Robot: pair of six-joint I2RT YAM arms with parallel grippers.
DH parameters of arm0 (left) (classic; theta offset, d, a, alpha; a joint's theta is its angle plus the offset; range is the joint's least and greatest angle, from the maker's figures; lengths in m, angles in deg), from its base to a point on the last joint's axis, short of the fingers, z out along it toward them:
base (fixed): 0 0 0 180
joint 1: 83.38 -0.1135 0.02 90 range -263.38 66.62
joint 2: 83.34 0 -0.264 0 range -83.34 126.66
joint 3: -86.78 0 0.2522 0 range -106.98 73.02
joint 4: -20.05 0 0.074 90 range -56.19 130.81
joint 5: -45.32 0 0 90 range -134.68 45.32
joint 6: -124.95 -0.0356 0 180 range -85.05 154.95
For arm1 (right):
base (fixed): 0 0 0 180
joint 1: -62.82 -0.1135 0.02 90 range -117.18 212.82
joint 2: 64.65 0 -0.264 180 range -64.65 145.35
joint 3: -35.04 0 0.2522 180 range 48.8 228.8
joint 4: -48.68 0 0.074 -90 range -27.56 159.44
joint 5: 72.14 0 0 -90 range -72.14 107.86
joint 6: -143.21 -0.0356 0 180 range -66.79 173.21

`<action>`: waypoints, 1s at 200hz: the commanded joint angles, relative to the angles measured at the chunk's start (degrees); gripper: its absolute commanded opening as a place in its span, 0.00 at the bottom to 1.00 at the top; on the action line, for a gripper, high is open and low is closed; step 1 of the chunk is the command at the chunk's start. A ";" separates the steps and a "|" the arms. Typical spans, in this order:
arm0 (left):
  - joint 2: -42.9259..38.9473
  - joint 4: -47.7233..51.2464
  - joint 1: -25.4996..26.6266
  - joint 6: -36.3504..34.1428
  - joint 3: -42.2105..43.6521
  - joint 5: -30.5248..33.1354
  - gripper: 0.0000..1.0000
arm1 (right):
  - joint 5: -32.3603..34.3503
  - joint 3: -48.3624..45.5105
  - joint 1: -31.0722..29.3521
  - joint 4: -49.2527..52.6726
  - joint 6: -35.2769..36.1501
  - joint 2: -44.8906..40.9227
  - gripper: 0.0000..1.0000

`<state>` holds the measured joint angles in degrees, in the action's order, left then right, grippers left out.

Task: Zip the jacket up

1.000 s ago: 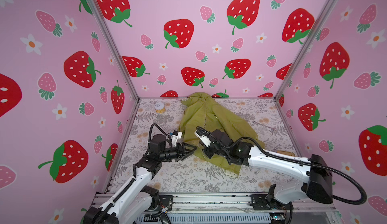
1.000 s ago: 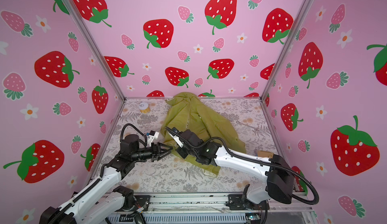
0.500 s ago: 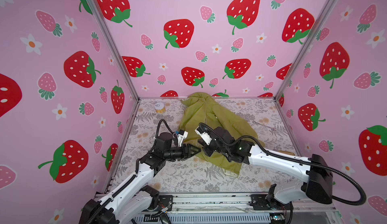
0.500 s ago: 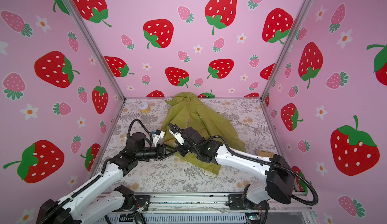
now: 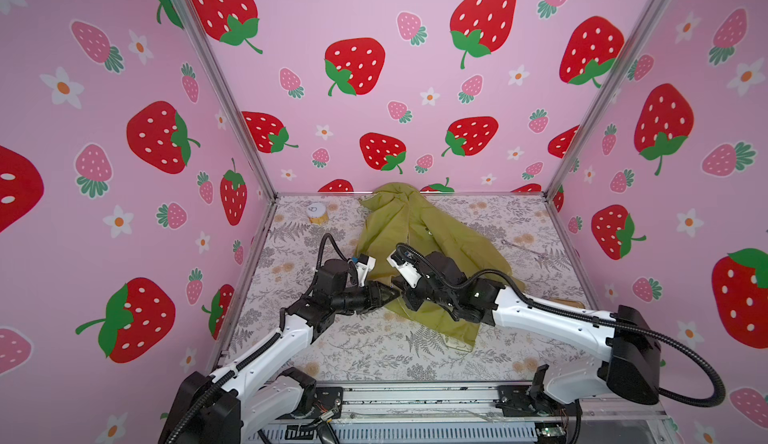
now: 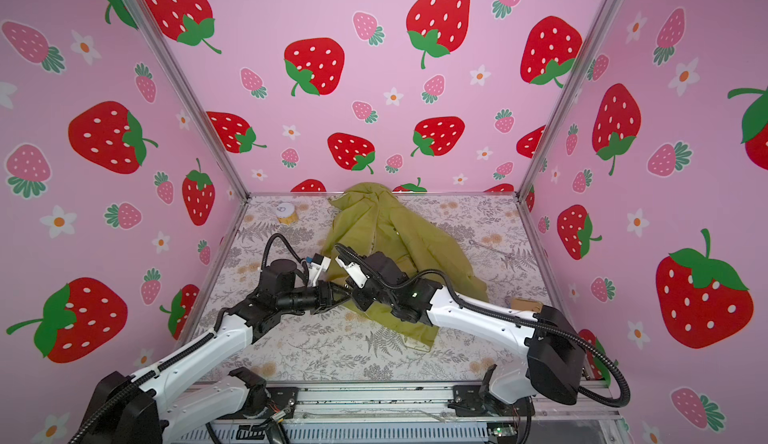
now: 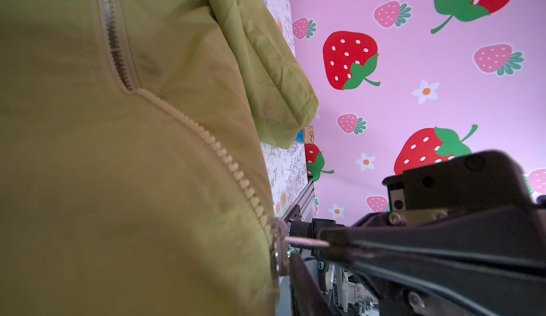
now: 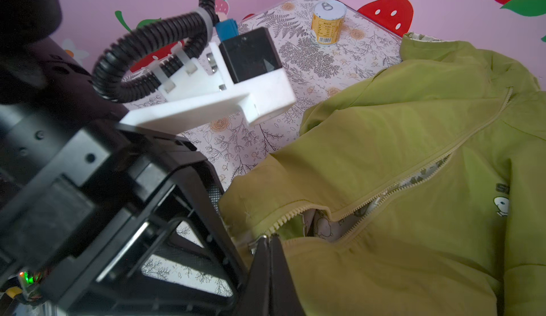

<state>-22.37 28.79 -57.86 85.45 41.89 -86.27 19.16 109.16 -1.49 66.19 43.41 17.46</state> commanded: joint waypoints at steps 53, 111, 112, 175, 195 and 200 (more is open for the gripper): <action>-0.43 -1.59 0.15 0.25 -0.64 -1.22 0.00 | -0.17 -2.46 1.78 -2.73 -0.33 -1.07 0.00; -4.65 3.70 -0.74 -1.35 0.58 -1.61 0.00 | 1.34 -5.33 4.79 -5.59 -0.22 -0.38 0.00; -4.73 3.74 -0.73 -1.31 0.61 -1.64 0.00 | 1.34 -5.38 4.85 -5.63 -0.22 -0.37 0.00; -6.55 3.15 -2.53 0.35 1.96 -2.34 0.03 | -1.86 -5.04 5.47 -6.74 -0.87 -0.52 0.00; -5.74 -0.79 -2.67 2.79 2.61 -1.89 0.33 | -4.16 -4.90 5.33 -7.08 -1.52 -0.63 0.00; -5.45 -1.95 -2.71 3.43 2.82 -1.72 0.37 | -4.43 -4.90 5.26 -7.16 -1.66 -0.63 0.00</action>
<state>-28.18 31.72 -60.09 86.41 43.64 -87.29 16.86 104.28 3.40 59.77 42.41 17.46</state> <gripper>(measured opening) 0.256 0.046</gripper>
